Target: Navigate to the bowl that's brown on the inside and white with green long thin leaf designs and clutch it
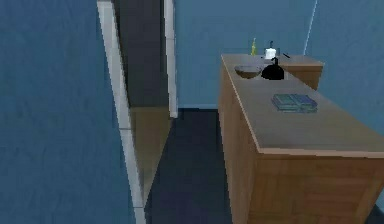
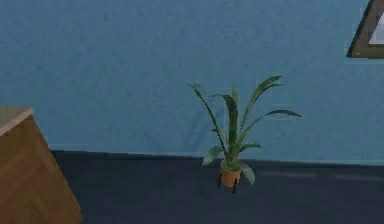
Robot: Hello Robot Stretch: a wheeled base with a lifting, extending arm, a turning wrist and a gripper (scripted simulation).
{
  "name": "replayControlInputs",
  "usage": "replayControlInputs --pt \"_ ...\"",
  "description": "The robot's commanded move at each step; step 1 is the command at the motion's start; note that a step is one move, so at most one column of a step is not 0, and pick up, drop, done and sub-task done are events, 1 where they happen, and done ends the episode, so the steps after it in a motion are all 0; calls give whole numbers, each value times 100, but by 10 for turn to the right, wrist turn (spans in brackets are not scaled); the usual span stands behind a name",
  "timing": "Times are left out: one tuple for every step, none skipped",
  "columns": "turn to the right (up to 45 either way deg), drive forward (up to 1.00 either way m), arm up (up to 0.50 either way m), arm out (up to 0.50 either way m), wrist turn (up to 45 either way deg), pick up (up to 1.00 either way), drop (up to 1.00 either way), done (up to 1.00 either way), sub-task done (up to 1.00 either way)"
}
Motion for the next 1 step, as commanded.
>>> replayControlInputs --pt "0 100 0 0 0 0 0 0 0"
